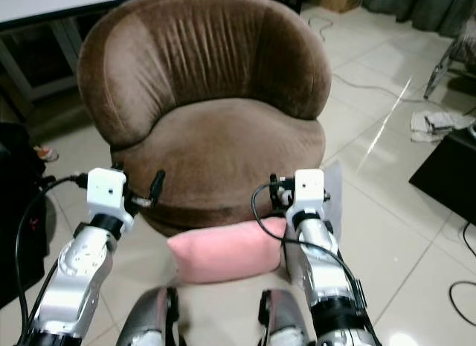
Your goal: Move the pillow to the sofa from floor
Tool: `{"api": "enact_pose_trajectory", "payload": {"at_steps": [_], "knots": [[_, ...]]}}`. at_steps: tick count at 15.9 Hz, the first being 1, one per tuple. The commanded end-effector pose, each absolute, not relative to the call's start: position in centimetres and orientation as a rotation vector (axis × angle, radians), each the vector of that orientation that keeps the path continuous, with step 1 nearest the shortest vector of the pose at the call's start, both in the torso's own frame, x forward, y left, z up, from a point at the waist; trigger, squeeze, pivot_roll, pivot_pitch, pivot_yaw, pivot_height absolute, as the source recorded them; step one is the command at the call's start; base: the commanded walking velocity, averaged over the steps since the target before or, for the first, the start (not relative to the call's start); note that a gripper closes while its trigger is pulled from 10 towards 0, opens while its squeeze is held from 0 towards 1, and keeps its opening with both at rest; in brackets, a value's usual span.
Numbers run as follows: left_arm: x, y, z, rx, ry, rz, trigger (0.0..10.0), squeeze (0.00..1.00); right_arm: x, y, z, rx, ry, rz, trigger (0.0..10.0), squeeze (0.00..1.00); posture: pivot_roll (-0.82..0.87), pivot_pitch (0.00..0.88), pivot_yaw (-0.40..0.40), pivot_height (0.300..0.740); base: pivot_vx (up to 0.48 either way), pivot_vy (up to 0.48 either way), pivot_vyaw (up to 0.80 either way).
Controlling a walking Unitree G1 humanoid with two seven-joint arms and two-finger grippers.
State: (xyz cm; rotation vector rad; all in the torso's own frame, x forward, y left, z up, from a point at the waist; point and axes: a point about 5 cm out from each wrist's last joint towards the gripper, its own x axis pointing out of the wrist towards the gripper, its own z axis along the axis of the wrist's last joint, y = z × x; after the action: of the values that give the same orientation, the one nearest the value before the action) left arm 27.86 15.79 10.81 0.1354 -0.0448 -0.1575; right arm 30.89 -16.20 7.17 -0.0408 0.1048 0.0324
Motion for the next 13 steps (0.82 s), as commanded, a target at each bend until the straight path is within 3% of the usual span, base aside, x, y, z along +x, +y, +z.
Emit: {"api": "enact_pose_trajectory", "payload": {"at_steps": [1,13], "knots": [[27.79,15.93,10.66,0.143,-0.039,-0.150,10.0,0.00,30.85,-16.41,7.05,-0.039,0.119,0.029,10.0,0.00,0.01,0.083,0.012,0.572,0.000,0.000,0.00],[27.96,16.24,10.33,0.153,-0.013,-0.129,10.0,0.00,31.05,-16.60,7.11,-0.048,0.127,0.035,10.0,0.00,0.01,0.085,0.007,0.552,0.000,0.000,0.00]]}}
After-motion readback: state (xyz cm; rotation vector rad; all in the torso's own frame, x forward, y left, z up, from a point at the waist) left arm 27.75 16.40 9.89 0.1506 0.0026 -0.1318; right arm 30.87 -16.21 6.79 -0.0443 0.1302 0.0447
